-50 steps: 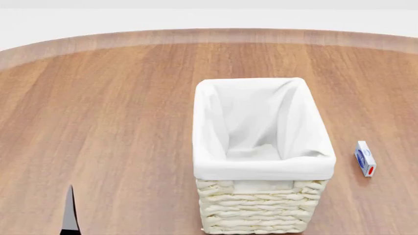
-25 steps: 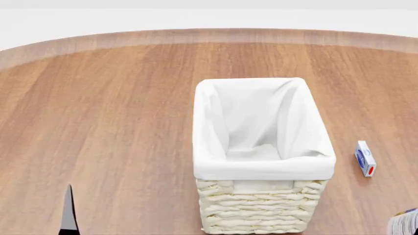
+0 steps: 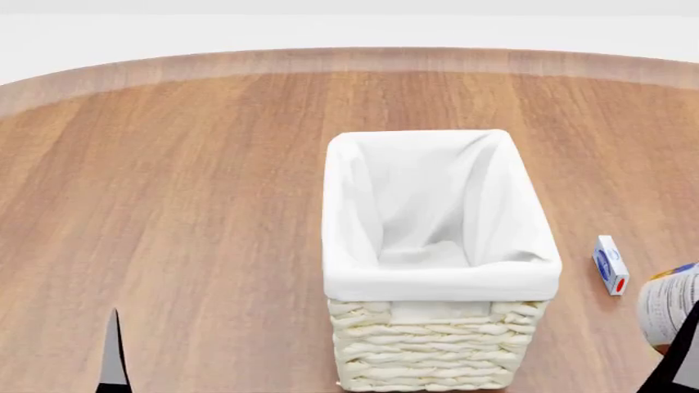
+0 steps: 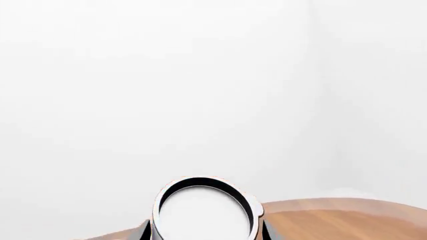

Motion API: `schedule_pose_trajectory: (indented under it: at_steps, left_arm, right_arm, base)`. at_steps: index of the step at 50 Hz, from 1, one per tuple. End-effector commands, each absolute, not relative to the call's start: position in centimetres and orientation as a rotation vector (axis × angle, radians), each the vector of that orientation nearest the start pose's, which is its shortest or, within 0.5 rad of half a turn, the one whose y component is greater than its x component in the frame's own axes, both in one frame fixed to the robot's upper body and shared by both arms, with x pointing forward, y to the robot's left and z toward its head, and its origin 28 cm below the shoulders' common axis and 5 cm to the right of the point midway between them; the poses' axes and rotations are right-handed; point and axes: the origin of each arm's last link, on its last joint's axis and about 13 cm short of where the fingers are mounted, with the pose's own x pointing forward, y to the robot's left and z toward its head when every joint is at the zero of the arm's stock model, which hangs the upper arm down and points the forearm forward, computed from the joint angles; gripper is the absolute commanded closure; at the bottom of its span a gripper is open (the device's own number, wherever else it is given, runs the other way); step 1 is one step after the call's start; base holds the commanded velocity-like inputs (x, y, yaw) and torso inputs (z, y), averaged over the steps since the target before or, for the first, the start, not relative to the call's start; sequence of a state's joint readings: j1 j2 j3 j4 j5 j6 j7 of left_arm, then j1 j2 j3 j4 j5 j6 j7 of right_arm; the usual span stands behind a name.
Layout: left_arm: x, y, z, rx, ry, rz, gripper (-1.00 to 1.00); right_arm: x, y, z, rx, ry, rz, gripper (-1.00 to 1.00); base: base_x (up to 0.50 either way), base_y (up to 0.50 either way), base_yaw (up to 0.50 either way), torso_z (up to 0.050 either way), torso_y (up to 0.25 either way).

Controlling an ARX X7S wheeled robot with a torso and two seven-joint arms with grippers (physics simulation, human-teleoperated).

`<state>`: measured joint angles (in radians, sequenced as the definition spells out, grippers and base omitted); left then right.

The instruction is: Pick up the alphabet soup and put it in the basket.

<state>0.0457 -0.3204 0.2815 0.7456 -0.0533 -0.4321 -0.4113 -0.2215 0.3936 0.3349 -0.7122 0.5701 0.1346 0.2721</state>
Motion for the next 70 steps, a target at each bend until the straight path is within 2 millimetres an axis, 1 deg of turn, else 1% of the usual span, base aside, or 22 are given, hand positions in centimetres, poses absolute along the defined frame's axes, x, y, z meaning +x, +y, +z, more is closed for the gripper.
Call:
schedule_pose_trajectory:
  at_steps: [1, 4, 13, 26, 36, 41, 45, 49, 50, 52, 54, 55, 59, 62, 70]
  left_arm:
    - [17.1, 20.0, 11.9, 0.169, -0.246, 0.05, -1.0]
    - [17.1, 20.0, 11.9, 0.169, -0.247, 0.05, -1.0]
    - [17.1, 20.0, 11.9, 0.169, -0.245, 0.05, -1.0]
    - [17.2, 20.0, 11.8, 0.168, -0.241, 0.052, -1.0]
    - [17.2, 20.1, 11.7, 0.164, -0.239, 0.052, -1.0]
    - [17.2, 20.1, 11.7, 0.167, -0.239, 0.054, -1.0]
    - [17.2, 20.1, 11.7, 0.166, -0.238, 0.055, -1.0]
    - [17.3, 20.1, 11.6, 0.165, -0.237, 0.054, -1.0]
    - [17.3, 20.1, 11.6, 0.165, -0.237, 0.054, -1.0]
    - [17.3, 20.1, 11.6, 0.164, -0.236, 0.055, -1.0]
    - [17.3, 20.1, 11.6, 0.164, -0.236, 0.055, -1.0]
    - [17.2, 20.1, 11.7, 0.165, -0.237, 0.056, -1.0]
    - [17.2, 20.2, 11.7, 0.164, -0.238, 0.059, -1.0]
    - [17.2, 20.1, 11.6, 0.164, -0.238, 0.058, -1.0]
    - [17.2, 20.1, 11.8, 0.163, -0.239, 0.058, -1.0]
  right_arm:
    - [16.3, -17.8, 16.5, 0.087, -0.493, -0.193, 1.0]
    - [16.6, -17.6, 17.0, 0.097, -0.509, -0.184, 1.0]
    - [18.5, -16.5, 18.3, 0.126, -0.549, -0.148, 1.0]
    - [22.3, -15.3, 20.2, 0.112, -0.575, -0.131, 1.0]
    - [24.3, -14.5, 20.8, 0.136, -0.566, -0.118, 1.0]
    - [26.0, -14.2, 21.4, 0.151, -0.557, -0.117, 1.0]
    - [26.9, -13.9, 21.9, 0.146, -0.559, -0.117, 1.0]
    - [28.2, -13.3, 22.2, 0.127, -0.55, -0.11, 1.0]
    - [28.2, -13.3, 22.2, 0.127, -0.55, -0.11, 1.0]
    - [28.9, -13.0, 22.9, 0.116, -0.546, -0.105, 1.0]
    - [29.6, -12.8, 22.6, 0.11, -0.542, -0.101, 1.0]
    - [30.3, -12.6, 22.7, 0.111, -0.536, -0.098, 1.0]
    - [31.5, -12.1, 23.0, 0.095, -0.526, -0.092, 1.0]
    - [31.9, -11.9, 23.2, 0.092, -0.524, -0.09, 1.0]
    - [34.5, -11.1, 23.7, 0.072, -0.477, -0.084, 1.0]
  base:
    - [0.0, 0.0, 0.0, 0.0, 0.0]
    - [0.0, 0.0, 0.0, 0.0, 0.0]
    - [0.0, 0.0, 0.0, 0.0, 0.001]
    - [0.0, 0.0, 0.0, 0.0, 0.001]
    - [0.0, 0.0, 0.0, 0.0, 0.0]
    - [0.0, 0.0, 0.0, 0.0, 0.002]
    - [0.0, 0.0, 0.0, 0.0, 0.0]
    - [0.0, 0.0, 0.0, 0.0, 0.0]
    - [0.0, 0.0, 0.0, 0.0, 0.0]
    - [0.0, 0.0, 0.0, 0.0, 0.0]
    - [0.0, 0.0, 0.0, 0.0, 0.0]
    - [0.0, 0.0, 0.0, 0.0, 0.0]
    - [0.0, 0.0, 0.0, 0.0, 0.003]
    - [0.0, 0.0, 0.0, 0.0, 0.0]
    - [0.0, 0.0, 0.0, 0.002, 0.001]
